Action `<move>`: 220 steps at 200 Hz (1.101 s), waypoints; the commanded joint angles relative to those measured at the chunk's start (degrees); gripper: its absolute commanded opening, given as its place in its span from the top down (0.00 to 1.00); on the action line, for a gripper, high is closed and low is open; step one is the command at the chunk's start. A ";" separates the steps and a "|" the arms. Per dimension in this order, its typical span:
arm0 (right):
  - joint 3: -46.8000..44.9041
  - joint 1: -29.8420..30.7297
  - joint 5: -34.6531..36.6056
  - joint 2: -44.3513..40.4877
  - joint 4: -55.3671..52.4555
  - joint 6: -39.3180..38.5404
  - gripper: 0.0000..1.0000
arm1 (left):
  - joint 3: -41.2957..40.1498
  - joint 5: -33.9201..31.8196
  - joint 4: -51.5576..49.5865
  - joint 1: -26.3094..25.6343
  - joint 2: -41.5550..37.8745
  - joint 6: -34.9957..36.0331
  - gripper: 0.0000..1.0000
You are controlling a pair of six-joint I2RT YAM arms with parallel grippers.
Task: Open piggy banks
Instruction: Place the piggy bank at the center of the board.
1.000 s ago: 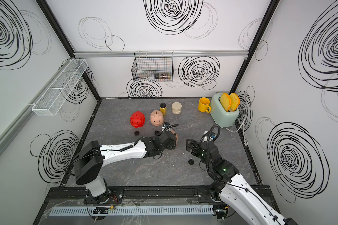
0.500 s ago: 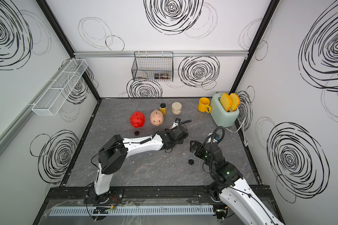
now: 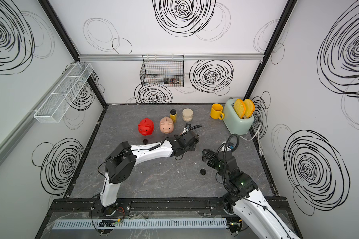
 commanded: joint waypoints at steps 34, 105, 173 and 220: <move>-2.40 -1.57 -3.88 -0.68 2.11 -0.80 0.03 | -4.96 13.36 6.47 1.41 -9.77 -0.22 0.04; -2.00 -3.72 -9.11 8.82 6.24 -6.58 0.03 | -28.21 24.83 20.64 6.54 -32.17 -0.75 0.04; 1.10 10.11 2.79 20.01 17.35 -9.18 0.01 | -61.19 40.65 44.92 17.30 -54.27 -4.19 0.04; 7.94 13.95 3.90 35.66 21.10 -9.19 0.01 | -70.78 48.20 54.20 24.00 -54.77 -4.54 0.04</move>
